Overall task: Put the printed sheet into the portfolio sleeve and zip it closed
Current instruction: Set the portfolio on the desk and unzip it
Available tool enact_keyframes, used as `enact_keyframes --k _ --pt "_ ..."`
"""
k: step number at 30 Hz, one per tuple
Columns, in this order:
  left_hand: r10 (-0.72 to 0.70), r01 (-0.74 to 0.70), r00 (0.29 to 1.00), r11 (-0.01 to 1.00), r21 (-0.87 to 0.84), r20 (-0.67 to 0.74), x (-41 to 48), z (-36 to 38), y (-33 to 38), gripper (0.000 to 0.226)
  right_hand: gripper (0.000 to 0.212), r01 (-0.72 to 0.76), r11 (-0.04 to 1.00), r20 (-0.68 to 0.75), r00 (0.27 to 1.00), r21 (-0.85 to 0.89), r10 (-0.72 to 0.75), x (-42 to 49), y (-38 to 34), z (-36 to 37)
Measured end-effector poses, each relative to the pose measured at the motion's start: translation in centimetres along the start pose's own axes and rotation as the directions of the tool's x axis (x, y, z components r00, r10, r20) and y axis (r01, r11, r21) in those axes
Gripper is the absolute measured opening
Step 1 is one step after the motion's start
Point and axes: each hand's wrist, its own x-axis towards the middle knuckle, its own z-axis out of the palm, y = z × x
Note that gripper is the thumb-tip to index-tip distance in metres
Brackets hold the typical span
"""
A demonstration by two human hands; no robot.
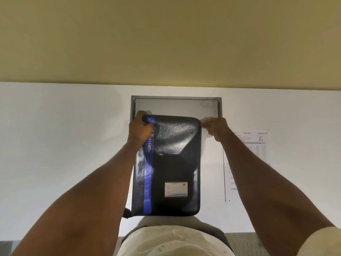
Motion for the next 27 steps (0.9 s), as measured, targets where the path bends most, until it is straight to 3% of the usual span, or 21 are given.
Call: enact_keyframes --k 5,8,15,18,23,27 --pt "-0.021 0.021 1.000 1.000 0.000 -0.007 0.3 0.0 -0.4 0.027 0.018 0.019 0.990 0.053 0.998 0.143 -0.027 -1.9 2.5 -0.5" --pt "-0.024 0.024 1.000 1.000 0.004 -0.013 0.3 0.1 -0.3 0.026 0.022 0.068 0.997 -0.066 0.996 0.030 -0.066 -2.9 4.8 -0.5" --pt "-0.062 0.063 0.998 0.997 0.042 -0.011 0.2 0.4 0.2 0.026 0.021 0.071 0.996 -0.064 0.996 0.053 -0.067 -5.4 10.0 -0.7" --pt "-0.084 0.085 0.996 0.991 0.102 -0.012 0.0 0.8 0.5 0.041 0.018 0.051 0.998 -0.099 0.994 0.034 -0.047 -6.1 11.5 -0.1" --pt "0.052 -0.069 0.996 0.955 0.289 0.066 -2.9 2.1 0.4 0.070 0.016 0.118 0.991 -0.164 0.978 -0.062 -0.127 -6.4 11.8 0.5" --pt "0.248 -0.329 0.944 0.727 0.603 0.217 -6.7 3.6 -1.5 0.076 0.014 0.227 0.959 -0.137 0.958 -0.170 -0.251 -7.4 11.8 0.6"
